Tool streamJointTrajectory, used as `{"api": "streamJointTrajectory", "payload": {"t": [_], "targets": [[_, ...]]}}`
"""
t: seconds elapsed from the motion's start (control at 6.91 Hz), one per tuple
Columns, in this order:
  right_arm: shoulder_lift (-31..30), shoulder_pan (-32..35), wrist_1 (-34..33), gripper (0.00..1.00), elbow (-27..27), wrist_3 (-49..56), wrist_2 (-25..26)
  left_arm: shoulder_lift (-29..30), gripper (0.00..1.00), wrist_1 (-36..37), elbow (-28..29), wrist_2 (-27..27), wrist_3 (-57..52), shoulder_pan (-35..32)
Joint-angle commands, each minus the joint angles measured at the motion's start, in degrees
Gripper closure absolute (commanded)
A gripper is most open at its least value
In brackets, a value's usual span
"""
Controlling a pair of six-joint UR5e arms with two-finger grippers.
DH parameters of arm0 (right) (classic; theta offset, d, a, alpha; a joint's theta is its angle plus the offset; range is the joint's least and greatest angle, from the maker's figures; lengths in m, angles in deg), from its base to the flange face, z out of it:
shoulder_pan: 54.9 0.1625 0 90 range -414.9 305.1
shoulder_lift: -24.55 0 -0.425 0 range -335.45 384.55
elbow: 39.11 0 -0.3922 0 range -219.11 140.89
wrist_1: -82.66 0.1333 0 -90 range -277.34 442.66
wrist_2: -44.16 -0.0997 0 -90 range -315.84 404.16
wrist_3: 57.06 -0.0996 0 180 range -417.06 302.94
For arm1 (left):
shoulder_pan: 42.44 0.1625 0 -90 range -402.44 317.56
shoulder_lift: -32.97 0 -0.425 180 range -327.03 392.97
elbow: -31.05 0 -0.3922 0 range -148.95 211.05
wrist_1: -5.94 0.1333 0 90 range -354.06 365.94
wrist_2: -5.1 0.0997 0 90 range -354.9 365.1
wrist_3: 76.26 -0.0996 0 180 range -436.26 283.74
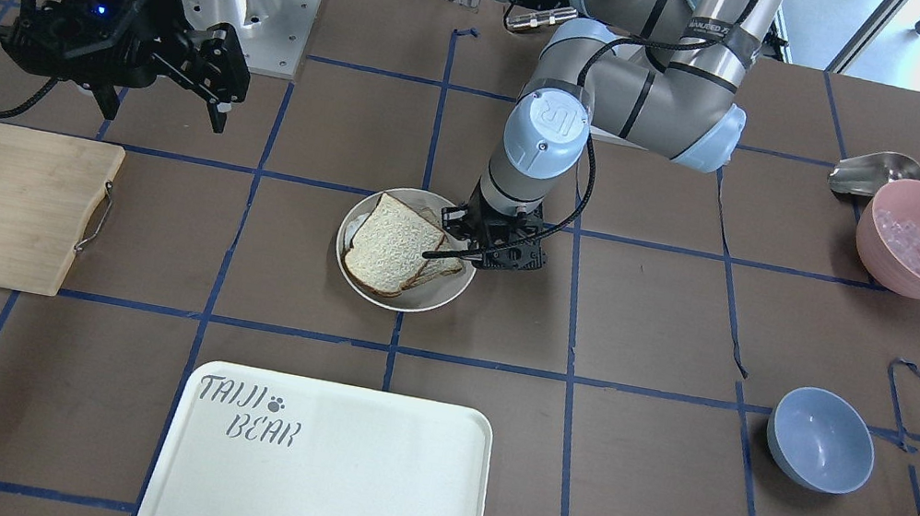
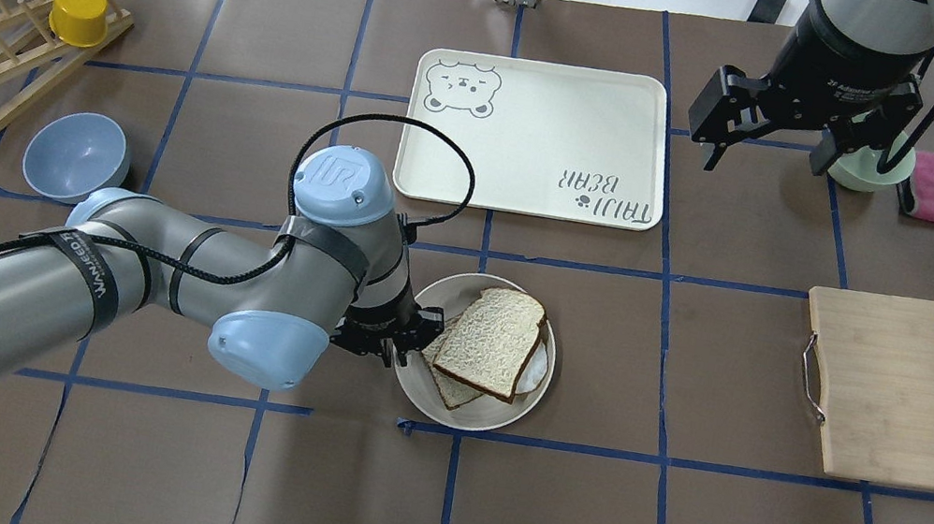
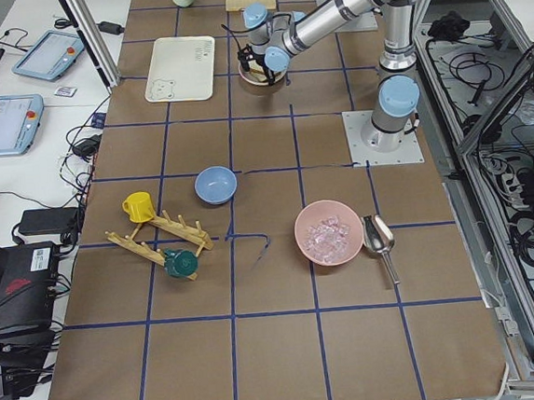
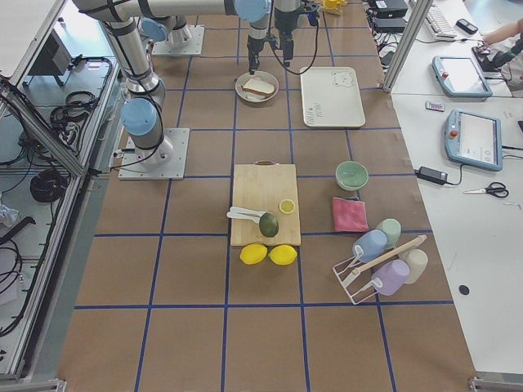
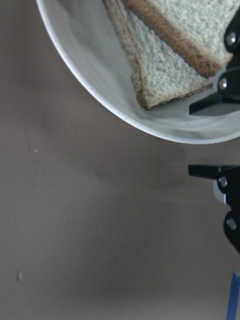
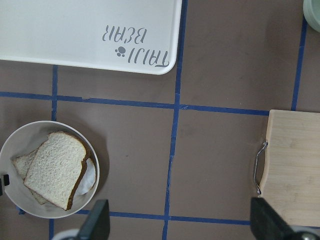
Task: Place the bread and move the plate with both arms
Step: 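Grasp the white plate rim with the left gripper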
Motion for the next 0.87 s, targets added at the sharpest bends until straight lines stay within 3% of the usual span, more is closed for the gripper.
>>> {"api": "streamJointTrajectory", "payload": {"t": [0.0,0.14,0.58,0.72], "targets": [[0.02,-0.06,-0.55,0.00,0.01,-0.01,-0.05,0.06,0.92,0.02,0.08,0.00,-0.03,0.01],[0.02,-0.06,-0.55,0.00,0.01,-0.02,0.04,-0.03,1.00,0.19,0.17,0.00,-0.03,0.18],[0.02,0.02,-0.20,0.00,0.10,-0.19,0.04,-1.51,1.00,6.06,0.43,-0.17,-1.34,0.53],[-0.07,0.11,-0.02,0.00,0.10,-0.19,0.04,-2.05,1.00,6.69,0.43,-3.57,-1.17,1.75]]}}
